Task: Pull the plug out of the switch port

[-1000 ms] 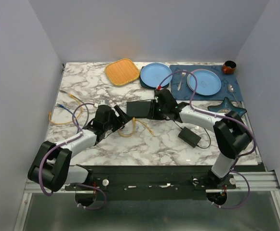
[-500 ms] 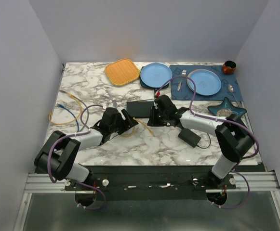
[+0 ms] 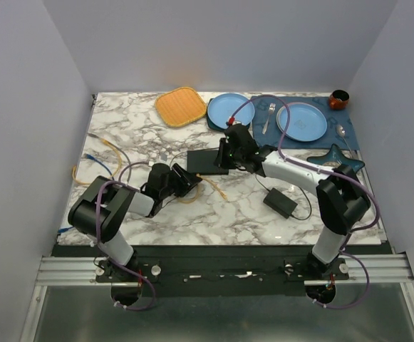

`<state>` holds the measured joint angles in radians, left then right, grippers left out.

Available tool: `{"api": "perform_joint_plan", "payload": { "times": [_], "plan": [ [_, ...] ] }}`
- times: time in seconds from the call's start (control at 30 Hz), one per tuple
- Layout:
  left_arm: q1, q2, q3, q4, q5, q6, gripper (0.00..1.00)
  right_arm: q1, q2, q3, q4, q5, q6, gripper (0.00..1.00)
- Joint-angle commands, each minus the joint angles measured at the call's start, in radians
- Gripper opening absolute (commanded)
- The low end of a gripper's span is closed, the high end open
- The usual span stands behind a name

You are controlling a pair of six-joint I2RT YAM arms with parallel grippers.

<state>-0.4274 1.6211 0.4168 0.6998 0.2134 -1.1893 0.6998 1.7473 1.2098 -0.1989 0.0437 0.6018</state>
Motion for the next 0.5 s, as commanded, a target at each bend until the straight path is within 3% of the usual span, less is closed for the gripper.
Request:
{"api": "perform_joint_plan", "payload": {
  "times": [0.0,0.17,0.47],
  "plan": [
    [0.007,0.110,-0.050,0.282,0.082,-0.102,0.53,-0.049,0.090,0.095,-0.027,0.027,0.003,0.25],
    [0.032,0.218,-0.082,0.489,0.109,-0.197,0.50,-0.085,0.181,0.206,-0.053,0.012,0.001,0.24],
    [0.076,0.322,-0.112,0.659,0.109,-0.279,0.50,-0.092,0.317,0.295,-0.066,0.001,-0.020,0.22]
  ]
}}
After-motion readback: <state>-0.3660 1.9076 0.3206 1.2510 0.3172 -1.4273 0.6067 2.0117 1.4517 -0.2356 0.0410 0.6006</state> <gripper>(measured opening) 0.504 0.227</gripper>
